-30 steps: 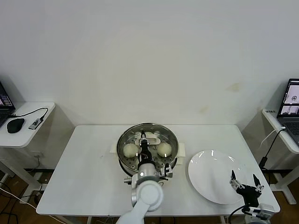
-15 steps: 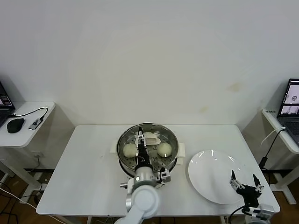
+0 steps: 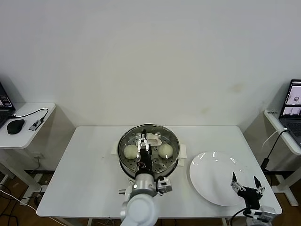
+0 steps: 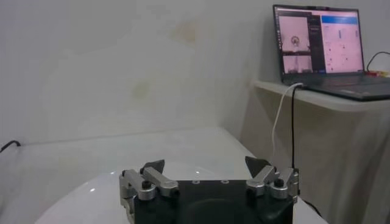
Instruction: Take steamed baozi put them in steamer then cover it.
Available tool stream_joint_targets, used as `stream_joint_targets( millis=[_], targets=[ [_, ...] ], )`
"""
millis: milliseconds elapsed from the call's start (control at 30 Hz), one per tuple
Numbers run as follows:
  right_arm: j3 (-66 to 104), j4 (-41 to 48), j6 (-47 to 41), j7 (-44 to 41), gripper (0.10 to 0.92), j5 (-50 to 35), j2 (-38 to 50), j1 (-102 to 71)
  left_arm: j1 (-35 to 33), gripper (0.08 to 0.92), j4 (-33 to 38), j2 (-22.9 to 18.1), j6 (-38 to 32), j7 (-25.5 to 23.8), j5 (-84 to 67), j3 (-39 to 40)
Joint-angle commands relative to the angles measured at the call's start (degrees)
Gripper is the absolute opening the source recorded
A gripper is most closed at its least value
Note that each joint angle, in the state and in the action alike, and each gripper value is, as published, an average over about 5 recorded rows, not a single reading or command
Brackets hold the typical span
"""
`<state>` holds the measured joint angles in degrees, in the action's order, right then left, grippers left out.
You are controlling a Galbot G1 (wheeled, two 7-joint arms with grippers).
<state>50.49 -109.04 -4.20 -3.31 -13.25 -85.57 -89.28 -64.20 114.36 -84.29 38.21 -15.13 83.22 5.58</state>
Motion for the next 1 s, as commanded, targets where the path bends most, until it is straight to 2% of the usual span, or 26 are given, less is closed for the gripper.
stream_joint_targets(
  millis=[33, 300, 467, 567, 700, 833, 1000],
  targets=[
    [-0.92, -1.28, 0.22, -1.57, 0.823, -1.14, 0.64, -1.15, -2.42, 0.823, 7.13, 2.73, -13.31, 12.68, -22.44, -4.91],
    [-4.52, -4.57, 1.77, -3.31, 0.823, -3.15, 4.71, -5.01, -9.82, 0.823, 14.15, 8.16, -23.46, 16.49, -55.08, -21.46],
    [-5.92, -5.98, 2.76, -3.75, 0.823, -3.59, 6.73, -6.89, -18.78, 0.823, 15.67, 6.95, -27.26, 17.44, -70.76, -36.49],
    [-7.56, -6.73, 3.24, -3.48, 0.823, -3.47, 7.10, -8.44, -24.34, 0.823, 14.01, 6.45, -30.32, 17.92, -76.21, -42.35],
    [-9.74, -7.03, 4.74, -2.70, 0.823, -3.08, 6.37, -10.97, -30.12, 0.823, 11.46, 6.67, -32.06, 18.87, -83.14, -45.83],
    [-10.54, -5.87, 7.13, -1.00, 0.823, -1.67, 6.08, -11.84, -34.19, 0.823, 10.22, 5.97, -29.52, 17.56, -83.77, -48.53],
    [-10.75, -7.15, 2.39, 1.99, 0.823, -4.03, 6.61, -12.06, -39.47, 0.823, 8.33, 5.74, -27.95, 15.25, -81.59, -46.70]
  ],
)
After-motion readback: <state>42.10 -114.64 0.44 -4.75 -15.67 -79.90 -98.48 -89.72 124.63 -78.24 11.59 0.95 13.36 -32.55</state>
